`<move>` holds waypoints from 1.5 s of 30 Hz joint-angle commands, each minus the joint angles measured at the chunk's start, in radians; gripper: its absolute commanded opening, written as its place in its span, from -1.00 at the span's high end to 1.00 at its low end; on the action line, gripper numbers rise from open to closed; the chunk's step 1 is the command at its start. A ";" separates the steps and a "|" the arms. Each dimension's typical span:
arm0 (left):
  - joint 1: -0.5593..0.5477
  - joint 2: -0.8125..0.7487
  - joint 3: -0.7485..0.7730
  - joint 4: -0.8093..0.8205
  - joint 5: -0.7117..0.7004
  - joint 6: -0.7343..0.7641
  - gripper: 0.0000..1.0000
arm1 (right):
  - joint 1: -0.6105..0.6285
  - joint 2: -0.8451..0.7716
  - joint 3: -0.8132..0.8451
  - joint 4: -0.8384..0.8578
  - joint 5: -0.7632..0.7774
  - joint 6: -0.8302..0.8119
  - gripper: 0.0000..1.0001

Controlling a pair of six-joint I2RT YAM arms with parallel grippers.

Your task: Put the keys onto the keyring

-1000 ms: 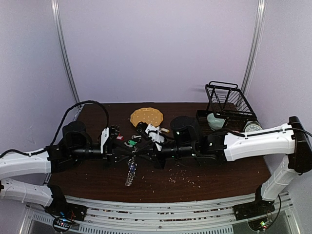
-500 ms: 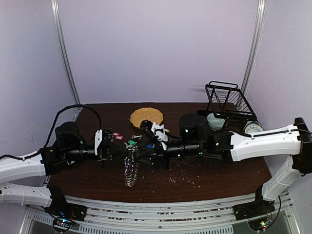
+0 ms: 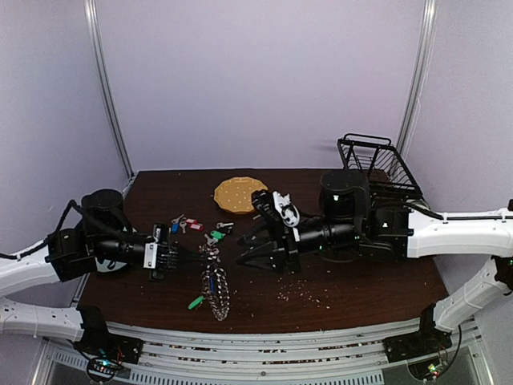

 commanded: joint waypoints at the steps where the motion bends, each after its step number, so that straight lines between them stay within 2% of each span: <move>1: -0.087 0.010 0.075 -0.045 -0.096 0.216 1.00 | 0.031 -0.079 -0.100 0.196 -0.014 -0.065 0.24; 4: -0.138 0.025 0.094 -0.062 -0.174 0.244 1.00 | 0.066 -0.081 -0.158 0.282 0.042 -0.193 0.33; 6: -0.142 -0.010 0.054 0.009 -0.183 0.235 1.00 | 0.089 -0.069 -0.177 0.330 0.092 -0.267 0.37; 8: -0.142 -0.034 0.027 0.070 -0.182 0.230 1.00 | 0.105 -0.036 -0.163 0.341 0.141 -0.308 0.47; 12: -0.141 -0.027 0.029 0.066 -0.180 0.202 1.00 | 0.126 0.017 -0.105 0.298 0.205 -0.363 0.62; 21: -0.141 -0.060 0.002 0.086 -0.190 0.179 1.00 | 0.142 0.103 -0.024 0.297 0.342 -0.376 0.61; 30: -0.140 -0.079 -0.014 0.117 -0.203 0.154 1.00 | 0.156 0.154 0.014 0.235 0.356 -0.419 0.59; 38: -0.141 -0.085 -0.015 0.118 -0.223 0.144 1.00 | 0.156 0.071 -0.045 0.195 0.459 -0.480 0.59; 45: -0.140 -0.081 -0.012 0.119 -0.240 0.135 1.00 | 0.197 0.073 -0.038 0.157 0.462 -0.522 0.59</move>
